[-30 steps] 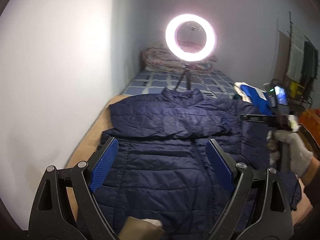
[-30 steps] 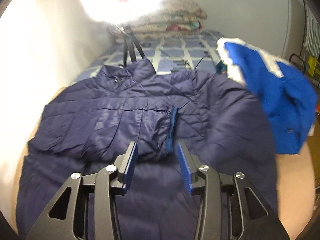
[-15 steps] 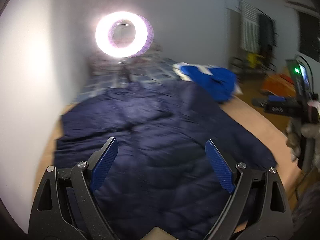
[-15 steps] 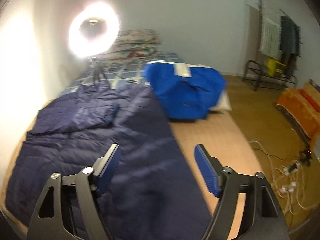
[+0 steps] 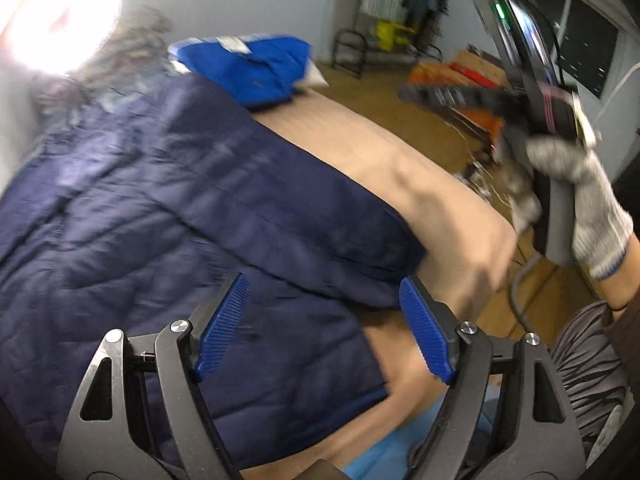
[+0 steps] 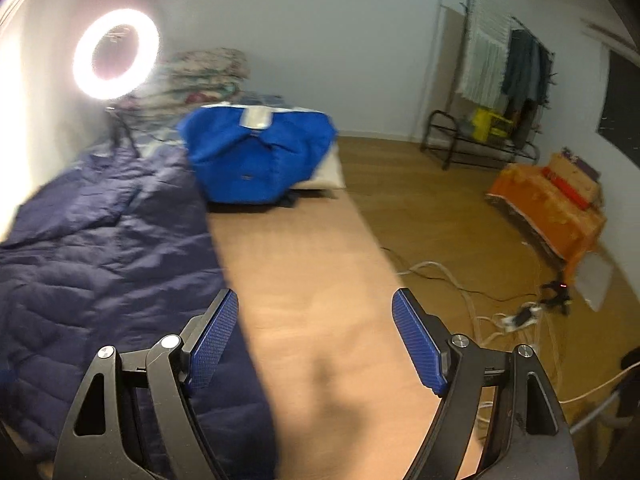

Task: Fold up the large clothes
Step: 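Grasp the other sleeve cuff with the left gripper and lift it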

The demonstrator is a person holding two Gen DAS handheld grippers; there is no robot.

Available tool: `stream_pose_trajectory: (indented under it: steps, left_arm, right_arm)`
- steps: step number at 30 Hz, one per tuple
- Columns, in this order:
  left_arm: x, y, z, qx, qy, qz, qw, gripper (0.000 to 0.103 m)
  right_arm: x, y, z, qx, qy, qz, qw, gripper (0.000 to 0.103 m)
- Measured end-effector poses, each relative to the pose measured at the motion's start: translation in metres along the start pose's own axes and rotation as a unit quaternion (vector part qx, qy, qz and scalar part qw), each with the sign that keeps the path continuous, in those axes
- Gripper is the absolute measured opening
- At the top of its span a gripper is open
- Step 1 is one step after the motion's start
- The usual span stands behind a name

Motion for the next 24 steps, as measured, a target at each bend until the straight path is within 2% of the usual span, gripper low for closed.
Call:
stream_pose_trajectory:
  steps: [3,8,11,15,18,19,21,23,24]
  left_arm:
    - [-0.027,-0.004,0.028,-0.025,0.022,-0.025,0.9991,0.081]
    - [-0.065,-0.009,0.071,-0.104,0.027,-0.059,0.9924,0.081]
    - [-0.092,-0.005,0.086,-0.145,0.005,-0.087,0.9855,0.081]
    - [-0.122,0.004,0.087,-0.162,-0.022,-0.125,0.9787,0.081]
    - [-0.137,0.009,0.084,-0.164,-0.036,-0.139,0.9759,0.071]
    - [-0.139,0.009,0.084,-0.160,-0.035,-0.141,0.9763,0.070]
    - [-0.142,0.008,0.080,-0.149,-0.029,-0.141,0.9784,0.062]
    - [-0.142,0.004,0.078,-0.133,-0.018,-0.143,0.9806,0.036]
    - [-0.142,0.002,0.076,-0.123,-0.013,-0.142,0.9821,0.028]
  right_arm:
    - [-0.005,-0.008,0.017,-0.049,-0.015,-0.008,0.999,0.079]
    - [-0.007,-0.012,0.033,-0.092,-0.016,-0.008,0.996,0.079]
    - [-0.007,-0.013,0.039,-0.102,-0.016,-0.008,0.995,0.079]
    - [-0.004,-0.016,0.050,-0.119,-0.014,-0.002,0.993,0.079]
    - [-0.003,-0.017,0.058,-0.138,-0.019,-0.003,0.990,0.079]
    - [-0.003,-0.017,0.060,-0.145,-0.020,-0.003,0.989,0.079]
    - [-0.003,-0.019,0.063,-0.154,-0.023,-0.002,0.988,0.079]
    - [-0.004,-0.020,0.063,-0.160,-0.026,-0.003,0.987,0.079]
    - [-0.004,-0.020,0.063,-0.161,-0.028,-0.003,0.987,0.079]
Point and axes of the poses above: each gripper's, at about its wrist camera, not at the fingertips, and x roughly against the way its jaws point, z to its right, y to its underside, the point moved 8 cm from there along -x, roughly the way its jaws point, and after that the axes turned 5 degrees about -x, right-handed, at the moved point
